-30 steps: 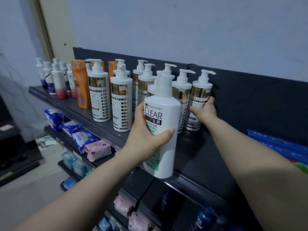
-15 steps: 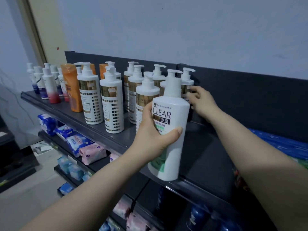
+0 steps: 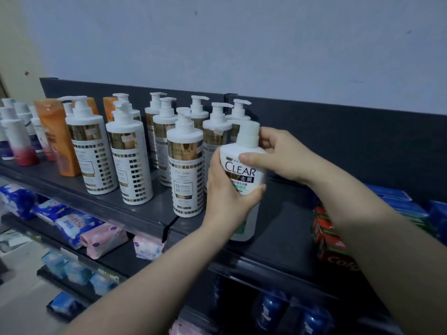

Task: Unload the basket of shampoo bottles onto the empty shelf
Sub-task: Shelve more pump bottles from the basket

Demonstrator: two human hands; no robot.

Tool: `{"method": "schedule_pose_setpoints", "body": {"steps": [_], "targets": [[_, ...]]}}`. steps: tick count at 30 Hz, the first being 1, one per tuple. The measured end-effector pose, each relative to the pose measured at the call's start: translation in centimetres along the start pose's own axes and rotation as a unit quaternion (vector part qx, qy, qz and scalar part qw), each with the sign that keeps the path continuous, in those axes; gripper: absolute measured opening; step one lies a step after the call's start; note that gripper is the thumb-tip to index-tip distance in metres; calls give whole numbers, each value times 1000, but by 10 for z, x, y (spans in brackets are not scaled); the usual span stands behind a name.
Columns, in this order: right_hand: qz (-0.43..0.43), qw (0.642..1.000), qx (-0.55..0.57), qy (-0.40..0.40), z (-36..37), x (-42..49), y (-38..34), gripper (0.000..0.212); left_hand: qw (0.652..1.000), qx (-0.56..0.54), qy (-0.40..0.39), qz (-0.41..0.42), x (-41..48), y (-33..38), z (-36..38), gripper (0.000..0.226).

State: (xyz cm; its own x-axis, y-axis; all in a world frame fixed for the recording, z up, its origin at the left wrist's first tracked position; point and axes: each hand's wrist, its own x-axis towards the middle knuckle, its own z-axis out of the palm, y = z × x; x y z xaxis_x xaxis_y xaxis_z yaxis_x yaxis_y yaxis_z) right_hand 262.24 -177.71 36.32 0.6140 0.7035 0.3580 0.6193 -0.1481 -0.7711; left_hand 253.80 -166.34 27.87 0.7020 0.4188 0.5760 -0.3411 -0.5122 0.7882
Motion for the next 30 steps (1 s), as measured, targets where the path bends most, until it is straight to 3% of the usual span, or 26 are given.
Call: {"method": "schedule_pose_setpoints", "body": {"steps": [6, 9, 13, 16, 19, 30], "targets": [[-4, 999, -32, 21, 12, 2, -2, 35, 998, -8, -59, -4, 3, -11, -20, 114], [5, 998, -27, 56, 20, -3, 0, 35, 996, -20, -86, -2, 1, -18, -33, 106], [34, 987, -40, 150, 34, -24, 4, 57, 992, -5, -128, 19, -2, -27, -52, 91], [64, 956, -141, 248, 47, -44, 4, 51, 987, 14, -155, 26, -4, -33, -66, 89], [82, 916, -260, 295, 63, -64, -6, 48, 982, 33, -179, 45, -12, -38, -82, 87], [210, 826, -424, 306, 153, -198, -57, 58, 938, 16, -315, 146, -94, -36, -110, 73]]}}
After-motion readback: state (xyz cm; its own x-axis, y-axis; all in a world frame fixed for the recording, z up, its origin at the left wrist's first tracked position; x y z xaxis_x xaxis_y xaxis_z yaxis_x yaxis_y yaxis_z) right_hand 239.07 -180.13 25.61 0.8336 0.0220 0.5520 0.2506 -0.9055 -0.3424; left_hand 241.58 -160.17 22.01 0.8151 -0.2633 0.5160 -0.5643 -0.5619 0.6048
